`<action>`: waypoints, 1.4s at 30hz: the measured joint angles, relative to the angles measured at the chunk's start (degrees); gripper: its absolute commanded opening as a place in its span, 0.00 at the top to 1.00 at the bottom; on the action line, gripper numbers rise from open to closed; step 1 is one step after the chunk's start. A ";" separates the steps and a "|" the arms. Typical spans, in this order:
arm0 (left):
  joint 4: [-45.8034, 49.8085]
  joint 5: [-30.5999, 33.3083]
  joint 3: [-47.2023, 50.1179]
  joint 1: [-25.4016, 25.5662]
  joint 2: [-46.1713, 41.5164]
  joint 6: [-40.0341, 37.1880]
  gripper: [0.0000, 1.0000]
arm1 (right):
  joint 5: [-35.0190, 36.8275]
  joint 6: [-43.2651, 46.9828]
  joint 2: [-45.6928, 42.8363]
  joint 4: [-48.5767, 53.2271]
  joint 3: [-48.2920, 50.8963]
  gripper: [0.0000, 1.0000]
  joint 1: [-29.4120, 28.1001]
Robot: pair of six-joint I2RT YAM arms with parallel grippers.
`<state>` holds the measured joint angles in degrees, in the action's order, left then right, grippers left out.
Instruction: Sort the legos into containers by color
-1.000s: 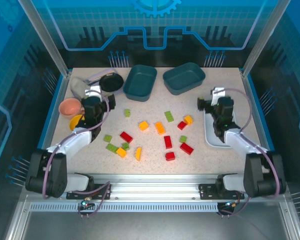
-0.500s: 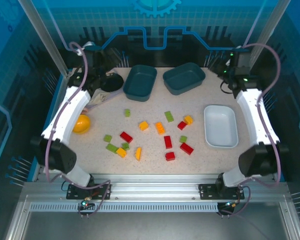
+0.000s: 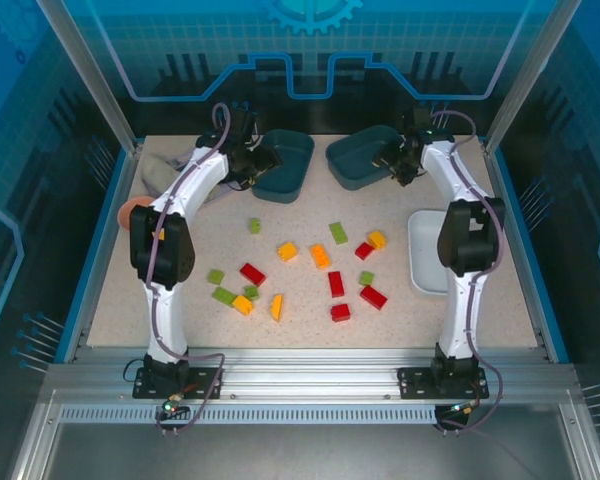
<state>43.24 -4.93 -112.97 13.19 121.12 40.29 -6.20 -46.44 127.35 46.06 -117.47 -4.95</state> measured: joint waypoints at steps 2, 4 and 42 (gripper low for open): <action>0.04 -1.03 -2.86 0.00 2.23 -0.13 0.31 | -0.37 -1.05 4.09 1.03 -5.16 0.40 -0.04; 0.11 -1.84 -4.90 0.00 4.20 -0.22 0.31 | -0.42 -1.99 7.93 2.34 -10.10 0.43 -0.04; 2.21 -9.99 -11.61 3.41 16.09 -1.88 0.61 | 9.92 14.01 15.06 17.75 -18.27 0.87 -5.90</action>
<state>45.45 -14.92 -124.57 16.60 137.21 38.41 3.73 -32.42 142.41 63.81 -135.74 -10.85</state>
